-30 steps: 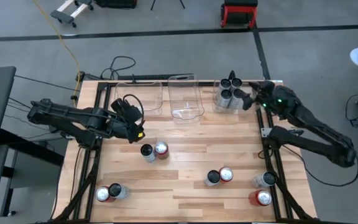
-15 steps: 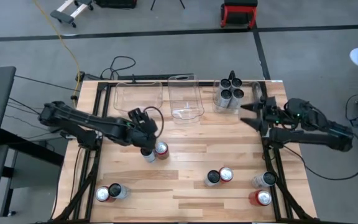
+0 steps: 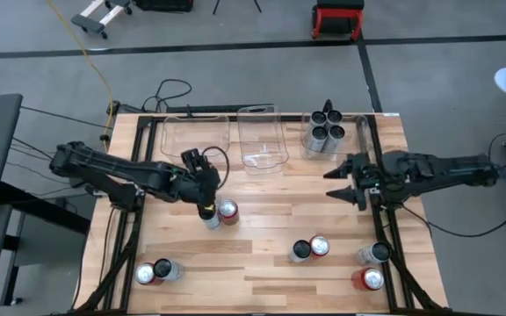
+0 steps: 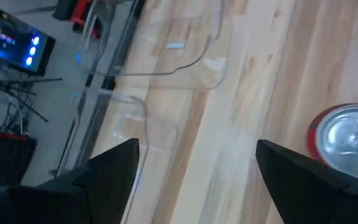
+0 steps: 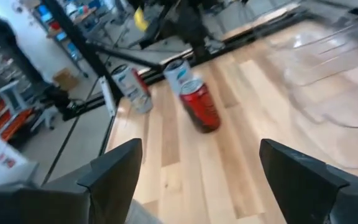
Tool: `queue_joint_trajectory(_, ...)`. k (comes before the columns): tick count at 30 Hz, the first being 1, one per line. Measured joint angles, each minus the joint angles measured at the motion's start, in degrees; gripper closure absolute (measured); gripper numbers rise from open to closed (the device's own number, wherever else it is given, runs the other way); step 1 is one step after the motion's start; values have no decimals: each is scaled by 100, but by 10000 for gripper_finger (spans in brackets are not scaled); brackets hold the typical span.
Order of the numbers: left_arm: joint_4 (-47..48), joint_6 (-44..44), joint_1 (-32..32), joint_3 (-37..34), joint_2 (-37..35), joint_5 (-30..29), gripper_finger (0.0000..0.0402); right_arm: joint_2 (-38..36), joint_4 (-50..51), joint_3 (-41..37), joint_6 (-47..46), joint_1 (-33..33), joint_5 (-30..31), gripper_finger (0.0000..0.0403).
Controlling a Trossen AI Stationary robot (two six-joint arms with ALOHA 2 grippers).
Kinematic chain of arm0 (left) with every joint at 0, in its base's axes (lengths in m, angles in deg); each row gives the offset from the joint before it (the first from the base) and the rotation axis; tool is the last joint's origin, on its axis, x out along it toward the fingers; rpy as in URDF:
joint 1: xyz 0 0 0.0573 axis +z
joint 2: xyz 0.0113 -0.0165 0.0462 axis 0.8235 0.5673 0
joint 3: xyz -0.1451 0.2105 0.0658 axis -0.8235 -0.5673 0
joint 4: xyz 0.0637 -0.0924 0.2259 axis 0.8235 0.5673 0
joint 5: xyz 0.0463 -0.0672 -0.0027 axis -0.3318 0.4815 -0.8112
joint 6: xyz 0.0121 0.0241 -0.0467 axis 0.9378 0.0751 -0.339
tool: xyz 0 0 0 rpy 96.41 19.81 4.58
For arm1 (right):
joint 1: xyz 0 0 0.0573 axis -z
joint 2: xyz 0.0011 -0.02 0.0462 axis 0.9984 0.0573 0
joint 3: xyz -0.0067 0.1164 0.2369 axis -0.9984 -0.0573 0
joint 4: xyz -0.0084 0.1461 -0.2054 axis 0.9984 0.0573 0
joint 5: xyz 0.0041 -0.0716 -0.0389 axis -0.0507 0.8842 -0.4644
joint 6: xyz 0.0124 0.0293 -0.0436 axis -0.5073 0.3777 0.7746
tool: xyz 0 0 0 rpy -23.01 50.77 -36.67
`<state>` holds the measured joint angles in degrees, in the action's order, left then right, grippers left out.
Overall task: Sort soda cans
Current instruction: Put the red-black soda can into the middle transparent bin
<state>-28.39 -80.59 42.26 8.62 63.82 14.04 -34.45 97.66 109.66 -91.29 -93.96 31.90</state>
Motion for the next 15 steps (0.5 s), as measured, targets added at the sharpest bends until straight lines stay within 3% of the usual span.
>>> queue_joint_trajectory(8, 334, -405, -174, -122, -602, 65, 81, 725, 65, -2, -711, -1025, 25, 74)
queue_joint_trajectory(15, -194, -963, -494, -1240, -1396, 83, 81, 1500, 122, 67, -1698, -2344, 394, 75)
